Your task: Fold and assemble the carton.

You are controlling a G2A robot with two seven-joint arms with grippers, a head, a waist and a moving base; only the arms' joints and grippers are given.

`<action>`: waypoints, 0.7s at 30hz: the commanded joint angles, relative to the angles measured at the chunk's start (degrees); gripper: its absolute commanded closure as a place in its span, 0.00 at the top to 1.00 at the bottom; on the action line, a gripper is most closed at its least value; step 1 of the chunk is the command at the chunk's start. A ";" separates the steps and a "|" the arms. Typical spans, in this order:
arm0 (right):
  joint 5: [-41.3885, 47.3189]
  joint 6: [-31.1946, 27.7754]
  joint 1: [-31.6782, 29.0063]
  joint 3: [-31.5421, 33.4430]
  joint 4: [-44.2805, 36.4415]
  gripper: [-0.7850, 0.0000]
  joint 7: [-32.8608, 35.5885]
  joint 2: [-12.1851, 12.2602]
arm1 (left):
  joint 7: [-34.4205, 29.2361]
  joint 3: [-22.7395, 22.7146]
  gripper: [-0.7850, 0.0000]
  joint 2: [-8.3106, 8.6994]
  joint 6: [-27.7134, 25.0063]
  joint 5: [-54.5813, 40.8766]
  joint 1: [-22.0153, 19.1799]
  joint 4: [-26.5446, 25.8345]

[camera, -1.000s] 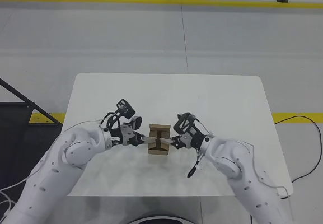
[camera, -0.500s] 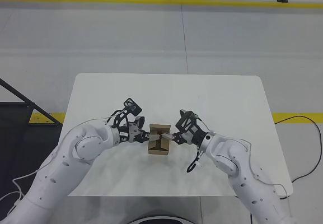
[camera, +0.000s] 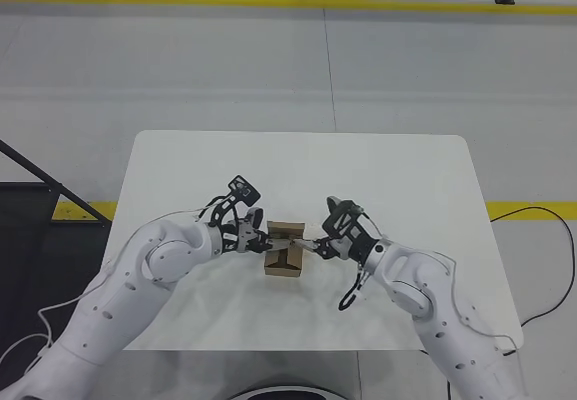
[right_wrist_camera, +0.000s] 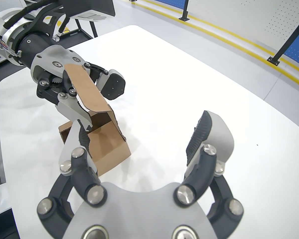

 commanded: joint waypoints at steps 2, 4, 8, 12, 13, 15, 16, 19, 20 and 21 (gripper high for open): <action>0.12 0.04 0.63 -0.59 0.45 1.00 0.60 -0.18 | -0.19 0.40 1.00 -0.20 0.25 -0.10 -0.32 0.52; 0.25 0.13 1.04 -0.91 0.79 1.00 0.85 -0.30 | -0.25 0.64 1.00 -0.34 0.46 -0.16 -0.60 0.88; 0.52 0.07 1.53 -1.24 1.28 1.00 1.32 -0.45 | -0.53 1.19 1.00 -0.62 0.62 -0.27 -1.11 1.60; 0.85 0.08 1.87 -1.37 1.74 1.00 1.89 -0.55 | -0.58 1.43 1.00 -0.81 0.55 -0.20 -1.41 1.82; 0.83 0.04 1.96 -1.42 1.80 1.00 2.05 -0.58 | -0.65 1.41 1.00 -0.84 0.52 -0.17 -1.44 1.89; 0.94 0.01 2.00 -1.46 1.94 1.00 2.14 -0.61 | -0.74 1.41 1.00 -0.88 0.57 -0.07 -1.47 1.88; 0.96 -0.05 2.03 -1.52 2.03 1.00 2.25 -0.63 | -0.72 1.39 1.00 -0.90 0.56 -0.01 -1.49 1.81; 1.02 -0.13 2.09 -1.52 2.22 1.00 2.33 -0.67 | 0.03 0.55 1.00 -0.78 -0.22 -0.26 -0.98 1.06; 1.13 -0.23 2.05 -1.47 2.32 1.00 2.40 -0.66 | 0.08 0.02 1.00 -0.64 -1.04 -0.65 -0.54 0.60; 1.50 -0.54 1.98 -1.43 2.46 1.00 2.85 -0.65 | 0.01 -0.74 1.00 -0.45 -2.03 -1.44 -0.02 0.17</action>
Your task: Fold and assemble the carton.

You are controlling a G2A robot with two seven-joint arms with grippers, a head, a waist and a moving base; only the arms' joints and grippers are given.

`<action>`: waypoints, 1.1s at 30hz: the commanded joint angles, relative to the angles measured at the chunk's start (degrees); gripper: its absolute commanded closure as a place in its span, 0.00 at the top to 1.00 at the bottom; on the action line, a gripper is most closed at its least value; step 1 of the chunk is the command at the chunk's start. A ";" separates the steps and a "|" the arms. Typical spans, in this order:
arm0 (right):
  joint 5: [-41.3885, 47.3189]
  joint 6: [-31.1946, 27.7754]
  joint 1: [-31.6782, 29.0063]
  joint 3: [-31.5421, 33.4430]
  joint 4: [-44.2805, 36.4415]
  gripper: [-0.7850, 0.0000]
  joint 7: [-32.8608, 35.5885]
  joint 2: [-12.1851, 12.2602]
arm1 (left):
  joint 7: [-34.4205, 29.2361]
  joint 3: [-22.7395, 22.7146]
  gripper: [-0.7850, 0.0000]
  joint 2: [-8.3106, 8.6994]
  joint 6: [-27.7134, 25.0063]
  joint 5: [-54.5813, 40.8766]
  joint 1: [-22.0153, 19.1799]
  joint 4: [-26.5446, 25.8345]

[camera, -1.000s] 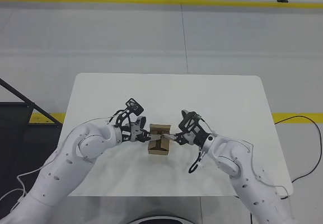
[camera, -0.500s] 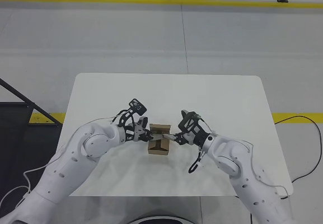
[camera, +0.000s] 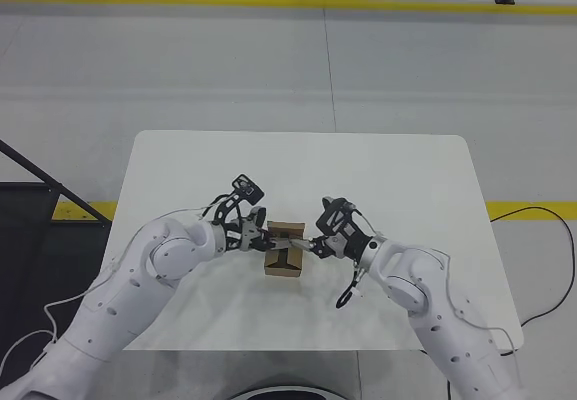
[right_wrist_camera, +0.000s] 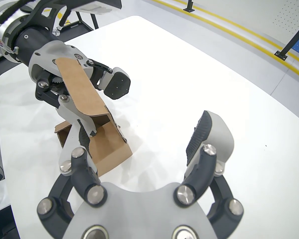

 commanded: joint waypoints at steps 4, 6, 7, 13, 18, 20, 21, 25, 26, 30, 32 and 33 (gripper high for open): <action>2.25 -0.67 -0.02 0.40 -0.16 1.00 4.56 0.09 | 0.01 -4.78 1.00 1.24 -3.29 -1.79 3.46 -3.04; 3.68 -0.64 0.06 0.47 -0.35 1.00 7.10 0.10 | 0.38 -6.83 1.00 1.77 -3.49 -1.10 5.37 -4.81; 4.22 -0.47 0.25 0.44 -0.46 1.00 8.29 0.08 | 0.48 -7.71 1.00 2.00 -3.42 -0.76 6.34 -5.65; 5.08 1.57 1.34 -0.83 -0.58 1.00 11.28 -0.31 | -1.90 -11.32 1.00 3.00 -3.68 -0.65 9.61 -6.97; 3.62 5.03 2.27 -2.21 -1.25 1.00 14.57 -0.69 | -5.04 -10.08 1.00 2.93 -1.77 0.27 8.66 -6.43; 3.16 6.34 2.62 -2.81 -1.51 1.00 16.07 -0.85 | -5.52 -8.92 1.00 2.69 -0.29 1.18 7.71 -5.96; 3.05 6.90 2.79 -3.10 -1.59 1.00 16.68 -0.94 | -5.85 -8.22 1.00 2.54 0.46 1.53 7.22 -5.62; 1.67 9.68 3.53 -4.35 -1.44 1.00 19.08 -1.33 | -6.87 -5.33 1.00 1.85 3.60 3.02 4.95 -4.13; 1.28 10.29 3.74 -4.64 -1.46 1.00 19.56 -1.42 | -6.91 -4.77 1.00 1.68 3.91 3.04 4.42 -3.77; -0.23 12.35 4.38 -5.64 -1.46 1.00 21.28 -1.76 | -7.74 -2.97 1.00 1.15 5.38 3.09 2.78 -2.38; -1.42 13.60 4.56 -6.27 -1.69 1.00 22.17 -1.94 | -8.34 -2.30 1.00 0.92 6.26 2.93 2.05 -1.89; -1.80 14.08 4.62 -6.54 -1.77 1.00 22.51 -2.03 | -8.59 -2.01 1.00 0.81 6.60 2.96 1.72 -1.68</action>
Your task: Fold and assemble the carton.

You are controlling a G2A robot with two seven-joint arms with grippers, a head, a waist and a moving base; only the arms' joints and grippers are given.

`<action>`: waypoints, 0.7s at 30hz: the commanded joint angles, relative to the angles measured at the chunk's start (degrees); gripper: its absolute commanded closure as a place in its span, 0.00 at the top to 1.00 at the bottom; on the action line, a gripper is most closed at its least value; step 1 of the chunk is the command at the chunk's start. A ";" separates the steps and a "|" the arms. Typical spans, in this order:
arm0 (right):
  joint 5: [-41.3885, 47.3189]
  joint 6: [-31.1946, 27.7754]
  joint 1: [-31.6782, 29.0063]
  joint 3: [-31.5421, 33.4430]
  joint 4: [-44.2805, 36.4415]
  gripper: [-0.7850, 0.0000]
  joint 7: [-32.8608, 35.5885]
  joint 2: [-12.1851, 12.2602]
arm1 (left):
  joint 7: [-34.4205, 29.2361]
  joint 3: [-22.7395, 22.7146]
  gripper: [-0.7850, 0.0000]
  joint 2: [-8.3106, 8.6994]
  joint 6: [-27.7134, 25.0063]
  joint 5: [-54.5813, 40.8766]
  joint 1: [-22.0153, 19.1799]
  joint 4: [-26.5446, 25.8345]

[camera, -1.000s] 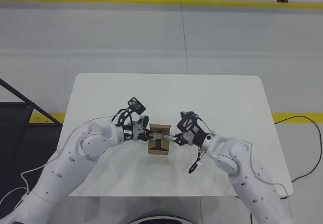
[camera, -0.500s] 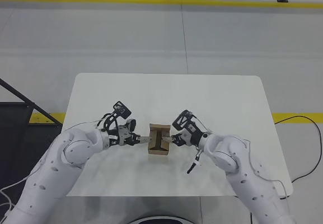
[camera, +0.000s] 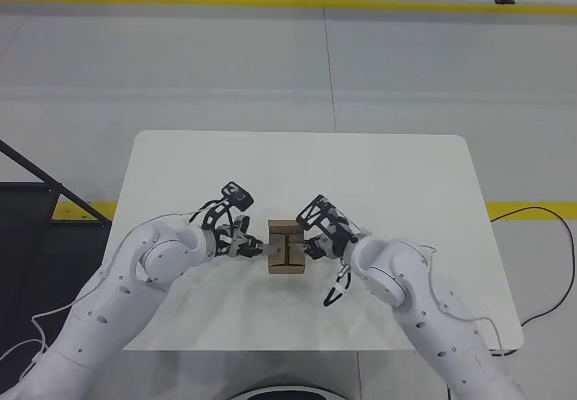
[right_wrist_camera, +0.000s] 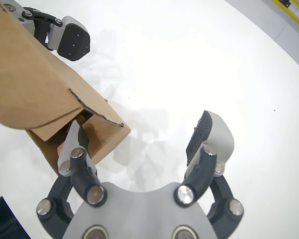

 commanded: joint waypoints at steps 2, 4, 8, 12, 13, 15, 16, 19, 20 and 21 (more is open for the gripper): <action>-1.26 1.46 0.18 -0.72 -0.20 1.00 1.11 -0.24 | -0.64 0.76 1.00 -0.27 1.07 0.09 -0.86 0.55; -2.15 2.11 0.35 -1.24 -0.33 1.00 1.94 -0.40 | -0.87 1.17 1.00 -0.43 2.04 0.33 -1.30 0.63; -2.88 2.74 0.48 -1.89 -0.38 1.00 2.47 -0.70 | -1.28 1.73 1.00 -0.68 3.19 0.44 -1.78 0.64; -3.41 2.62 0.19 -1.66 -0.71 1.00 1.63 -0.78 | -1.80 2.02 1.00 -0.85 4.08 0.45 -2.04 0.54; -3.62 2.55 0.06 -1.58 -0.85 1.00 1.51 -0.78 | -1.88 2.06 1.00 -0.88 4.26 0.46 -2.08 0.48; -4.15 2.44 -0.24 -1.45 -1.24 1.00 0.91 -0.79 | -2.17 2.18 1.00 -0.94 4.47 0.59 -2.17 0.43; -4.47 2.43 -0.47 -1.36 -1.45 1.00 0.16 -0.78 | -2.26 2.22 1.00 -0.97 4.59 0.62 -2.22 0.38; -5.26 2.16 -1.30 -0.78 -1.92 1.00 -2.41 -0.70 | -2.46 2.30 1.00 -1.04 4.76 0.71 -2.29 0.24; -5.50 2.07 -1.56 -0.55 -2.10 1.00 -3.19 -0.67 | -2.50 2.31 1.00 -1.06 4.81 0.72 -2.30 0.20; -5.72 2.05 -1.83 -0.32 -2.28 1.00 -3.96 -0.64 | -2.61 2.33 1.00 -1.07 4.81 0.80 -2.31 0.15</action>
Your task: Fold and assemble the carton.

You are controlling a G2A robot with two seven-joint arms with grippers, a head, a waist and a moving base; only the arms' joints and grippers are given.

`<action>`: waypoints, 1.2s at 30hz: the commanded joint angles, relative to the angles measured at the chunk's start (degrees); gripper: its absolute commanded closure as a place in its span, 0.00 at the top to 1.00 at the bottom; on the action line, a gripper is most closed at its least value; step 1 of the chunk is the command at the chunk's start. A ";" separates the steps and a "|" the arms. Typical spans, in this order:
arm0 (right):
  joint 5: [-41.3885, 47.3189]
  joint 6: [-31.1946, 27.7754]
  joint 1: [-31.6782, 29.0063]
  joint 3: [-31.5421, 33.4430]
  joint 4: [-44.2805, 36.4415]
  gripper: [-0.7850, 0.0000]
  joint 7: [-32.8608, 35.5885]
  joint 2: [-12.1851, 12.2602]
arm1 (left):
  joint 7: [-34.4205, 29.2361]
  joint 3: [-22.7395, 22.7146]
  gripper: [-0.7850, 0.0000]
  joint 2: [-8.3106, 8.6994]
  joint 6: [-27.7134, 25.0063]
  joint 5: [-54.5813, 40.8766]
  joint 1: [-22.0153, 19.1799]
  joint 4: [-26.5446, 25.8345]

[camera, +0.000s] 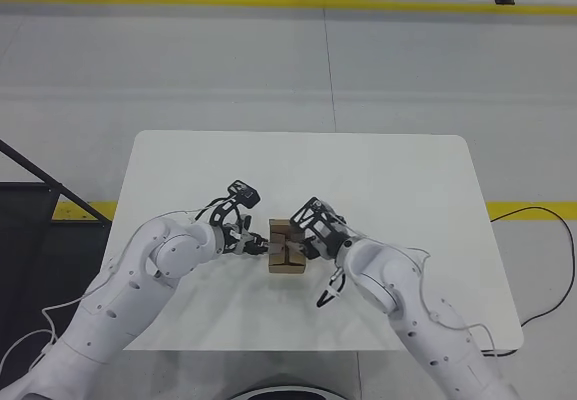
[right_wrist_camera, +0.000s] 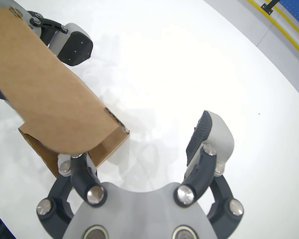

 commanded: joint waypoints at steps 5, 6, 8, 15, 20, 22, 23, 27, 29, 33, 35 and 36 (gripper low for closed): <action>-1.10 -0.09 -1.72 1.49 -1.22 1.00 -4.22 0.19 | -0.37 0.02 1.00 -0.08 0.13 0.36 -0.03 -0.16; -1.31 -0.23 -2.06 1.74 -1.47 1.00 -4.68 0.24 | -0.39 0.01 1.00 -0.09 0.15 0.37 -0.02 -0.17; -1.64 -0.58 -2.64 2.24 -2.08 1.00 -5.32 0.34 | -0.49 0.03 1.00 -0.12 0.12 0.50 -0.03 -0.25; -2.97 -1.90 -4.30 3.34 -3.58 1.00 -8.60 0.54 | -0.74 0.07 1.00 -0.21 0.17 0.99 0.06 -0.67; -3.78 -2.53 -4.77 3.40 -3.81 0.78 -9.51 0.50 | -0.67 -0.07 1.00 -0.24 0.00 1.16 0.21 -0.89; -4.41 -2.77 -4.70 3.25 -3.74 0.72 -9.43 0.46 | -0.65 -0.12 1.00 -0.25 -0.04 1.22 0.28 -0.92; -4.57 -2.81 -4.65 3.23 -3.69 0.66 -9.46 0.43 | -0.55 -0.19 1.00 -0.26 -0.03 1.22 0.32 -0.99; -5.21 -3.02 -4.53 3.11 -3.27 0.49 -9.85 0.30 | -0.51 -0.39 1.00 -0.25 -0.26 1.31 0.53 -1.20; -5.44 -3.12 -4.43 3.14 -3.11 0.45 -9.98 0.25 | -0.48 -0.50 1.00 -0.25 -0.19 1.28 0.67 -1.36; -6.10 -3.35 -4.81 3.17 -2.94 0.45 -10.89 0.20 | -0.43 -0.78 1.00 -0.24 -0.22 1.36 0.87 -1.79; -7.11 -3.82 -5.10 3.21 -2.92 0.43 -11.75 0.25 | -0.31 -0.96 1.00 -0.23 -0.24 1.28 0.97 -1.93; -7.53 -3.98 -5.31 3.28 -2.90 0.43 -12.20 0.28 | -0.29 -1.01 1.00 -0.23 -0.23 1.28 1.04 -1.98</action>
